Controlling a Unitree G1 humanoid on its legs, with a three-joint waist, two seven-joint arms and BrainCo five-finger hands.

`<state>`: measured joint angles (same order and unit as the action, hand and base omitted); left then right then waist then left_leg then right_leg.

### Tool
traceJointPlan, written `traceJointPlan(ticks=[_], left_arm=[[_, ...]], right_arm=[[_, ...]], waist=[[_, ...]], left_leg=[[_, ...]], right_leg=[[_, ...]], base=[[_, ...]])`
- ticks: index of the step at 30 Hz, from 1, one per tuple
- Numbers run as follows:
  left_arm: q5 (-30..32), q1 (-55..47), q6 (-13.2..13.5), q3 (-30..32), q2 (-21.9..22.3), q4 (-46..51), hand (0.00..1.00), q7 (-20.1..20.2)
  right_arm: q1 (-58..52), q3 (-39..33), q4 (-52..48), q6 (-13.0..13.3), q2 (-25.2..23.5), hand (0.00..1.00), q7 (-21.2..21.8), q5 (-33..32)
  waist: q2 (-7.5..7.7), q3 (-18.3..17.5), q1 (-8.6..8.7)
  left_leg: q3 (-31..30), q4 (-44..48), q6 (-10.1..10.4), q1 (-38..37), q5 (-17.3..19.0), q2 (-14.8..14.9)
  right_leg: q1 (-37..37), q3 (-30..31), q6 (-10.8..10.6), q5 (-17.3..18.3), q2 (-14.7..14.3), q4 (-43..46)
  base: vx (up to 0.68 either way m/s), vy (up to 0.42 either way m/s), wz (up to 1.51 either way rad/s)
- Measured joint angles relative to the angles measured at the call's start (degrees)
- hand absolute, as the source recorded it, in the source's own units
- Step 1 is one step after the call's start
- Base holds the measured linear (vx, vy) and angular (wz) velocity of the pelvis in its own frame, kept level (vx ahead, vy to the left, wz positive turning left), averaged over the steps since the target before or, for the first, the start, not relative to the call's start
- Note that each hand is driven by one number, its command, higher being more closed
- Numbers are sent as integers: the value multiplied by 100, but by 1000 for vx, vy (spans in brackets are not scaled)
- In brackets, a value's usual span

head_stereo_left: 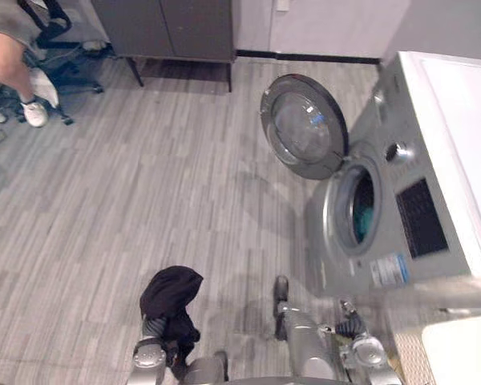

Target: Pick up the laundry basket with both hands and put the clothes into the washing machine.

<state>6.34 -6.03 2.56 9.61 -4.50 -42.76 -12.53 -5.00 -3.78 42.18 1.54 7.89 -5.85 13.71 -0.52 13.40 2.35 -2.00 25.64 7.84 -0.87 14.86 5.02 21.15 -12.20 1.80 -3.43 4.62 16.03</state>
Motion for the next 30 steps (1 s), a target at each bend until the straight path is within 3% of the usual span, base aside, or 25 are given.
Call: traceJointPlan(ticks=[1,2,3,5,7,8,10,11,12,13,14,15,18,19,21,22,23,24,26,29,30], left_arm=[[-6,-47,-1,55,85,27,100,0],[-10,-127,0,111,136,71,100,1],[-18,-206,-2,136,176,109,100,6],[-20,-180,-17,113,209,172,100,15],[-15,-71,0,22,235,319,100,30],[-2,50,-1,-16,248,317,100,59],[18,175,-5,-27,279,310,100,125],[55,229,-5,-27,305,310,100,125],[109,203,-5,-27,335,305,100,122],[115,182,-6,-28,361,289,100,123],[121,91,-10,-51,448,286,100,123],[119,44,-26,-78,488,260,100,131],[119,-87,-55,-102,239,287,100,128],[119,-92,-68,-120,199,287,100,128],[120,-196,-79,-123,88,287,100,129],[120,-224,-107,-119,-8,282,100,130],[118,-171,-108,-121,-147,277,100,127],[116,-99,-108,-117,-296,243,100,129],[119,110,-112,-113,-406,86,100,134],[118,138,-114,-36,-338,35,100,128],[117,30,-115,-22,-337,1,100,139]], right_arm=[[-42,12,-145,-5,-35,0,1,-4],[-64,28,-263,-5,-68,0,-5,-9],[-65,30,-437,2,-137,0,-18,-14],[-71,-13,-629,12,-236,0,-51,-27],[-87,-125,-757,13,-282,0,-70,-92],[-88,-244,-764,5,-294,0,-88,-153],[-97,-409,-750,1,-320,0,-162,-208],[-97,-471,-756,5,-321,0,-174,-206],[-101,-461,-762,5,-321,0,-187,-205],[-121,-455,-774,5,-318,0,-187,-205],[-252,-456,-870,7,-288,0,-185,-205],[-374,-458,-915,-16,-354,0,-182,-204],[-665,-212,-989,-39,-695,0,-166,-205],[-672,-180,-973,-46,-707,0,-164,-205],[-534,-94,-881,-60,-716,0,-169,-204],[-309,-46,-610,-57,-702,0,-168,-204],[29,-24,-132,-68,-673,0,-168,-195],[253,-27,189,-73,-668,0,-171,-193],[257,-83,332,-64,-599,0,-187,-189],[195,-47,450,-76,-346,0,-193,-205],[207,-21,447,-75,-231,0,-196,-235]], waist=[[-94,-2,-7],[-122,11,-44],[-141,5,-151],[-36,-35,-189],[57,-34,-191],[64,-18,-221],[87,-6,-334],[78,-11,-384],[14,-23,-413],[-61,-46,-435],[-263,-124,-447],[-241,-168,-453],[315,-438,-438],[355,-459,-456],[402,-481,-457],[387,-472,-420],[313,-433,-350],[302,-430,-317],[298,-424,-279],[105,-299,-332],[-23,-220,-326]], left_leg=[[304,1000,179,268,-271,271],[548,1680,88,467,-473,526],[946,2660,-24,752,-386,931],[1430,3241,-254,1243,-230,1201],[1650,2741,-406,1629,-136,1142],[1532,1979,-423,1826,-126,969],[920,663,-359,1857,-167,533],[347,-142,-205,1783,-310,289],[27,-623,-34,1715,-460,277],[-85,-731,-78,1691,-586,306],[-270,-742,-104,1598,-900,481],[-74,-449,-93,1580,-1074,594],[1152,-377,-252,1355,-578,526],[1443,-386,-270,1275,-530,571],[2206,-501,-341,967,-395,660],[2800,-631,-377,698,-359,734],[3321,-674,-411,485,-286,852],[3484,-692,-411,410,-274,890],[3530,-465,-417,352,-278,946],[3456,980,-489,305,-322,1528],[3020,1828,-983,465,-635,1706]], right_leg=[[-352,-64,103,174,-197,-60],[-595,-53,185,273,-331,-130],[-1001,-7,286,411,-565,-258],[-1535,0,355,516,-656,-569],[-1915,20,355,516,-637,-884],[-2107,73,349,518,-629,-1020],[-2249,322,262,572,-581,-1037],[-2339,546,132,672,-558,-1032],[-2398,826,13,837,-602,-965],[-2385,977,-31,919,-667,-876],[-2346,1306,-155,1168,-842,-626],[-2172,1653,-263,1495,-880,-199],[-1591,2469,-530,1807,-549,367],[-1497,2446,-588,1769,-496,401],[-1247,1783,-634,1634,-231,426],[-1141,588,-524,1512,89,392],[-1215,-1466,-259,1339,541,368],[-1316,-2422,-229,1248,683,353],[-1308,-2306,-227,1250,590,345],[-1763,-1772,-262,1298,220,27],[-2023,-1464,-232,1316,71,-111]], base=[[766,-325,10],[512,-192,-31],[483,-159,-43],[570,-181,-20],[467,-134,0],[388,-18,-27],[388,49,-57],[303,162,-102],[292,196,-114],[276,270,-142],[241,336,-154],[252,414,-165],[169,299,-170],[137,262,-203],[82,159,-204],[122,173,-248],[169,163,-255],[196,90,-183],[196,-48,-94],[220,-103,-98],[211,-22,-133]])
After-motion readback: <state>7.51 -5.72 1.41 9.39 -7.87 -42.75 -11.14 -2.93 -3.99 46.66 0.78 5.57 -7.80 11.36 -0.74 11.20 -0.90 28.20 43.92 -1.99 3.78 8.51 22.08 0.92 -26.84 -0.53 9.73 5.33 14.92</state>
